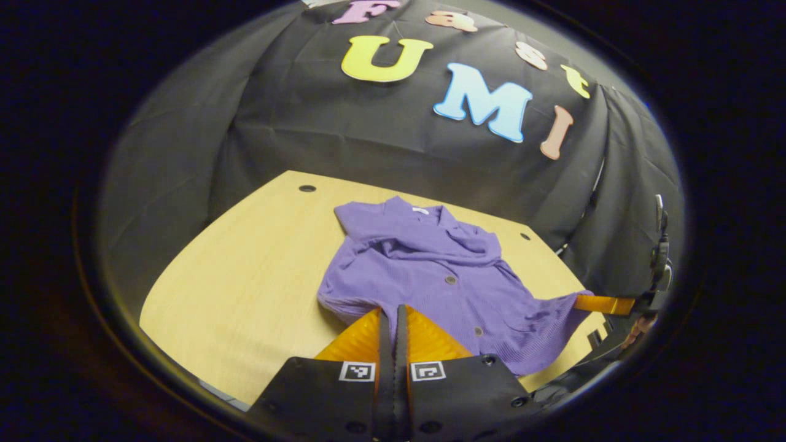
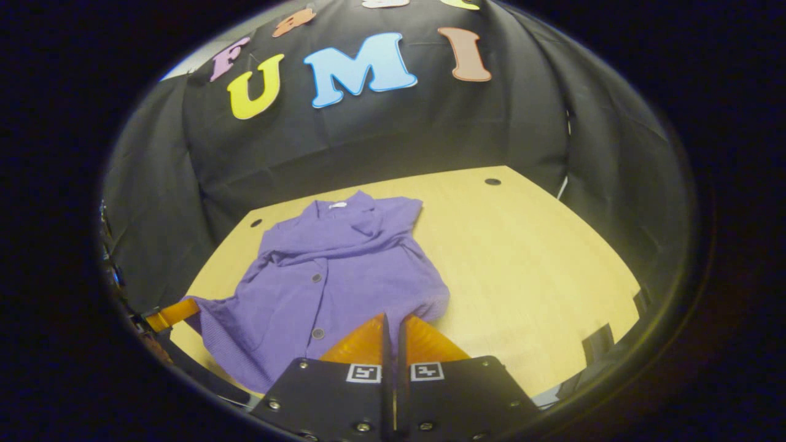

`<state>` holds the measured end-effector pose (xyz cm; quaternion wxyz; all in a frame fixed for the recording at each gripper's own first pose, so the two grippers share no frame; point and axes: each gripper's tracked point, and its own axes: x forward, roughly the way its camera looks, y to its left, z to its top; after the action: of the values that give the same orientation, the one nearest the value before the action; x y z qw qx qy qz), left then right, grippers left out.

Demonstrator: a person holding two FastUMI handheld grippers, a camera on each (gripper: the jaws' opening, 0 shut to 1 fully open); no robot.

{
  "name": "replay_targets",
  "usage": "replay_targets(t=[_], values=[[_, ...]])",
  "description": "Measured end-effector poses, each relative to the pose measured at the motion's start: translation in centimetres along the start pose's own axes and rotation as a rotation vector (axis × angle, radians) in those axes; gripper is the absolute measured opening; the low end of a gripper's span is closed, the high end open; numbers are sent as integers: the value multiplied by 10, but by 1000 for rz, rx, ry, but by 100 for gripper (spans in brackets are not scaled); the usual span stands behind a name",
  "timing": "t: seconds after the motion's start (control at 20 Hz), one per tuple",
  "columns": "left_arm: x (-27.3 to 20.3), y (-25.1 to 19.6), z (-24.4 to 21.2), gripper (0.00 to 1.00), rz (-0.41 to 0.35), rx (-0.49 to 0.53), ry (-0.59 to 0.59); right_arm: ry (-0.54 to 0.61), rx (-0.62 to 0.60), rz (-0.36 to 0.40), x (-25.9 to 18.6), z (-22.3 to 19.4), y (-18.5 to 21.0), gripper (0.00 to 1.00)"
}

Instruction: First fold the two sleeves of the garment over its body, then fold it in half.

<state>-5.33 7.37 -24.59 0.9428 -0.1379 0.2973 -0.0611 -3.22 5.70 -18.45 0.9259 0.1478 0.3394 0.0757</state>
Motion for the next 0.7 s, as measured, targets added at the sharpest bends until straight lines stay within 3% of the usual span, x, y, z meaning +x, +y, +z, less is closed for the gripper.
replay_targets(t=[0.35,0.7], values=[[37,8,47,7,126,-29,-53,-14,10,158,43,60,9,3],[93,-7,123,7,117,28,-116,-66,4,171,79,123,5,3]])
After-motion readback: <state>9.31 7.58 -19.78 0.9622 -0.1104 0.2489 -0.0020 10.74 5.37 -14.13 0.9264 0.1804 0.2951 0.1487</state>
